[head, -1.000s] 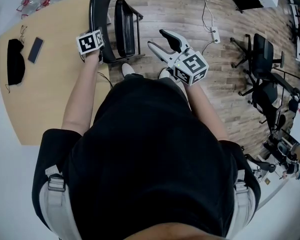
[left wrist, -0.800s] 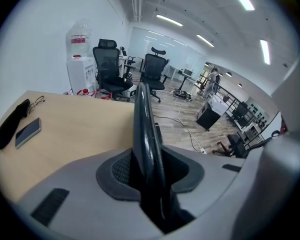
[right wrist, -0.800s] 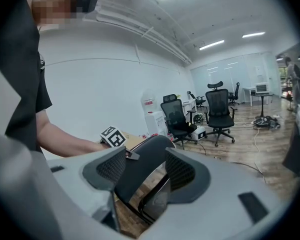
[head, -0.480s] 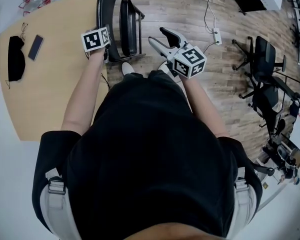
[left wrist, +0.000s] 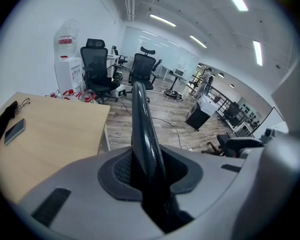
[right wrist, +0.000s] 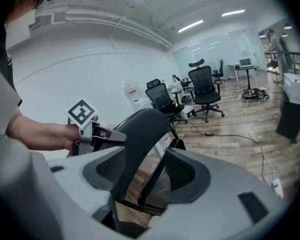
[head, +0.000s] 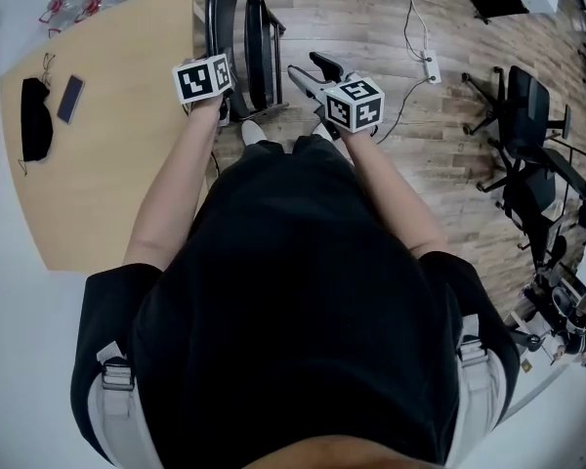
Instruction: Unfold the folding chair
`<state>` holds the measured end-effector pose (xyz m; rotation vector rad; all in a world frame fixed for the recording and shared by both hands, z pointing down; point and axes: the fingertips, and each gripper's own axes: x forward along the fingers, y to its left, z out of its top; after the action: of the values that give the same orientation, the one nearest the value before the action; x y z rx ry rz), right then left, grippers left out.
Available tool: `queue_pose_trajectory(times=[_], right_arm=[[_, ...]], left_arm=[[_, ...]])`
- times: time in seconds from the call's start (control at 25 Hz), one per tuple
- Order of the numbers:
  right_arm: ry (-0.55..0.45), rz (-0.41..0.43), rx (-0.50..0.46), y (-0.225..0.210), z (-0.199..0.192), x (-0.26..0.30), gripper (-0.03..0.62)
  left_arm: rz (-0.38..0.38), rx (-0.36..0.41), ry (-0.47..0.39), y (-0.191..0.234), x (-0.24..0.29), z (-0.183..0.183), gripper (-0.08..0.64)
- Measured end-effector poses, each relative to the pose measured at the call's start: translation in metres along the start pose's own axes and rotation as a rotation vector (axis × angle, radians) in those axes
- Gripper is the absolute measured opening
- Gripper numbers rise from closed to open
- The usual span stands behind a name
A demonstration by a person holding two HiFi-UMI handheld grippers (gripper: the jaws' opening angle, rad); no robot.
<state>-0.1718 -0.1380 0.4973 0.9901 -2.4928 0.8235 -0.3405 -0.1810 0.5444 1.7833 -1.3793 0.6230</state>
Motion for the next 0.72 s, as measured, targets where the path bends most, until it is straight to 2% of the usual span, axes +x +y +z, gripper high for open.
queue_pose_trajectory(times=[0.32,0.56,0.72], right_arm=[[0.109,-0.014,0.106,-0.044,-0.051,0.029,0.249],[0.194,-0.027,0.166,-0.066,-0.087,0.053,0.249],[0.243,-0.041,0.243,-0.081,-0.114,0.071,0.249]], left_arm=[[-0.015,0.020,0.020,-0.058,0.015,0.003,0.083],[0.003,0.030,0.031,-0.081,0.019,0.005,0.083],[0.010,0.035,0.031,-0.100,0.024,0.006,0.083]])
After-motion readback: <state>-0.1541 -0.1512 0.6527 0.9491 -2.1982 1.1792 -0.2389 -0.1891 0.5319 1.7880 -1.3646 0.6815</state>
